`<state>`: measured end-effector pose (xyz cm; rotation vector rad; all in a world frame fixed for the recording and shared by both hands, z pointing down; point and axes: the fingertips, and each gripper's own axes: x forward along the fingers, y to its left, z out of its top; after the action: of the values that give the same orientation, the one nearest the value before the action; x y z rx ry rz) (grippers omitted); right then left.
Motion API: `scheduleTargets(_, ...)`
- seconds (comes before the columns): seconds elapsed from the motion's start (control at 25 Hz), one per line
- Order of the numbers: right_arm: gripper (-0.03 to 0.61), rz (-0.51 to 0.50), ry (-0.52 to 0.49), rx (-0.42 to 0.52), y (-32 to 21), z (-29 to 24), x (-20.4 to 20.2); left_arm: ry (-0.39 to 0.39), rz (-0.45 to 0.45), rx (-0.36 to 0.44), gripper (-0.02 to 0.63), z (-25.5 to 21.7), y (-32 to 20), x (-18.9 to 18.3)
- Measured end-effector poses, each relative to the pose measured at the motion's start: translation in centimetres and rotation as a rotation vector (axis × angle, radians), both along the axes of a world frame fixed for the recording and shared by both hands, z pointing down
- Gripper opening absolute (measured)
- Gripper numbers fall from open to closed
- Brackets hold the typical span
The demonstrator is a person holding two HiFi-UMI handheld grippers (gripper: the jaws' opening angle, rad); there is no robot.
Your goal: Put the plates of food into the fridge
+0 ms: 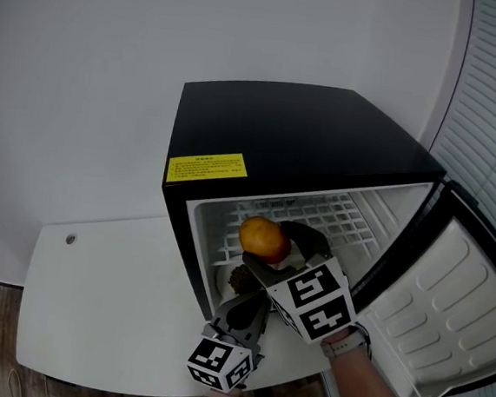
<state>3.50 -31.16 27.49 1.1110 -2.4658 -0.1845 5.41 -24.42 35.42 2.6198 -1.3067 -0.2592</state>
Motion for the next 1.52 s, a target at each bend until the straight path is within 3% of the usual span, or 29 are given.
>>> scheduleTargets(0.76,0.342,-0.008,0.041,-0.006,-4.0,0.5,-2.8,-0.005,0.011,-0.005,0.008,0.4,-0.7,0.2)
scheduleTargets(1.52,0.344,-0.027,0.038,0.047,-2.5,0.4,-2.7,-0.004,0.019,-0.012,0.008,0.8,-0.3,0.4)
